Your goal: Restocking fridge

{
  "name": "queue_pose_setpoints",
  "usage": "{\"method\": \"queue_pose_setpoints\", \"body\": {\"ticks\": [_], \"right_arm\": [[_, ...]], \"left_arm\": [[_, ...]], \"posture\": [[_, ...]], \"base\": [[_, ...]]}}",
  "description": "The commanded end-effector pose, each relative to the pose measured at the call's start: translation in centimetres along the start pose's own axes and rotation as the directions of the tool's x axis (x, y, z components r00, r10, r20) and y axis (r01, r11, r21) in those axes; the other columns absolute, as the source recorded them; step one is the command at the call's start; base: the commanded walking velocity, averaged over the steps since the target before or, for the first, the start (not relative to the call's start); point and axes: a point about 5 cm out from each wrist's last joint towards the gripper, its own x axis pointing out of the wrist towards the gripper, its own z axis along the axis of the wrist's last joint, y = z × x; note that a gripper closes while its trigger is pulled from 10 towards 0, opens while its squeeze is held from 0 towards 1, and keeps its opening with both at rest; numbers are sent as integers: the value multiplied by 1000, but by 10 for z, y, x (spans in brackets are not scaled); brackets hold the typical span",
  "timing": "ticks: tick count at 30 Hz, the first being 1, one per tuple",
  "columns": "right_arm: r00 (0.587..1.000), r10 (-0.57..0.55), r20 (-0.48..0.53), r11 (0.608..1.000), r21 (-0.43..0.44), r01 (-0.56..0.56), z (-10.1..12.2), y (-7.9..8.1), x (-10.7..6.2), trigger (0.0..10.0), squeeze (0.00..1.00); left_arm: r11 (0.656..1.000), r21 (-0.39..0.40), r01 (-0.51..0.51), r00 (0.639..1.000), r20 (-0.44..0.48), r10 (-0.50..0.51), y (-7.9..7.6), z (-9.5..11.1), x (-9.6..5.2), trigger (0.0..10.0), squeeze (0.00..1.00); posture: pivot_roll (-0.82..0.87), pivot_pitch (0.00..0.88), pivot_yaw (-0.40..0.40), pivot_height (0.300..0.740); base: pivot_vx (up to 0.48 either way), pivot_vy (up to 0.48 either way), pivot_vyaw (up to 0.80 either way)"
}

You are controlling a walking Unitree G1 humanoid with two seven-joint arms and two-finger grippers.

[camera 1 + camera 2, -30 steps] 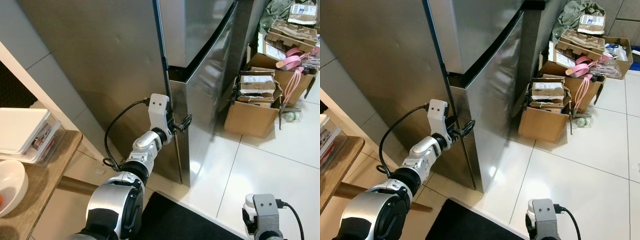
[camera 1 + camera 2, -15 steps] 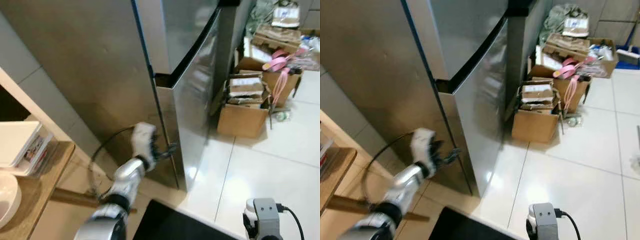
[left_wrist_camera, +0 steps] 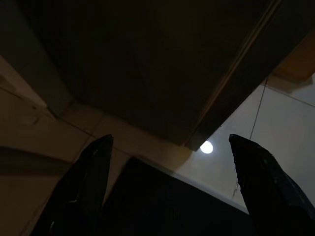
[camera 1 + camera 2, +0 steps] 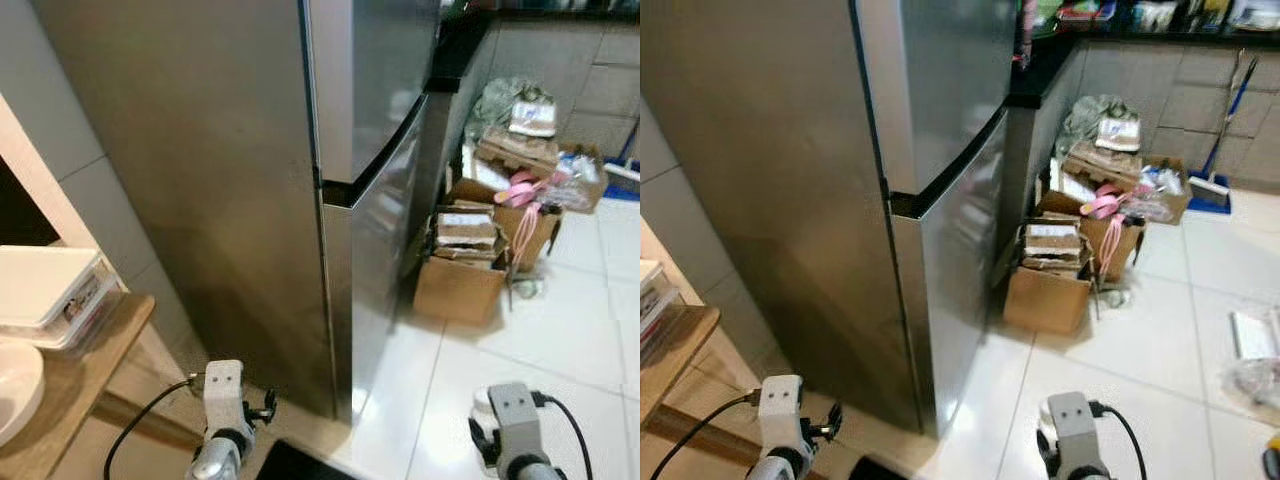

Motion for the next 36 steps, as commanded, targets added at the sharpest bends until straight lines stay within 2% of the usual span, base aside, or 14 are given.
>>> {"method": "queue_pose_setpoints", "body": {"ticks": [1,6,16,22,30,36], "right_arm": [[999,29,-35,999,-29,-30,-4,2,1,10000,0],[998,43,-36,999,-29,-44,-2,7,3,10000,0],[997,42,-60,999,-10,-43,-14,13,-2,10000,0],[996,36,-77,999,3,-35,-20,15,-5,10000,0],[996,32,-84,999,19,-30,-24,19,-6,10000,0],[995,30,-90,999,23,-28,-26,19,-7,10000,0]], "left_arm": [[1000,-8,2,997,-83,-3,-7,-17,-5,10000,0],[999,52,12,995,-99,-7,-16,-23,-6,10000,0],[994,98,49,991,-130,-36,-21,-24,-5,10000,0],[993,110,34,988,-155,-17,-21,-25,-4,10000,0],[989,138,54,984,-174,-29,-26,-26,-3,10000,0],[987,149,51,983,-180,-24,-29,-25,-2,10000,0]], "posture": [[-111,45,16,740],[-109,38,20,740],[-113,42,52,740],[-107,52,63,740],[-101,58,72,740],[-97,65,65,740]], "base": [[0,0,0],[0,0,0],[0,0,0],[0,0,0],[0,-465,0],[0,0,0]]}}
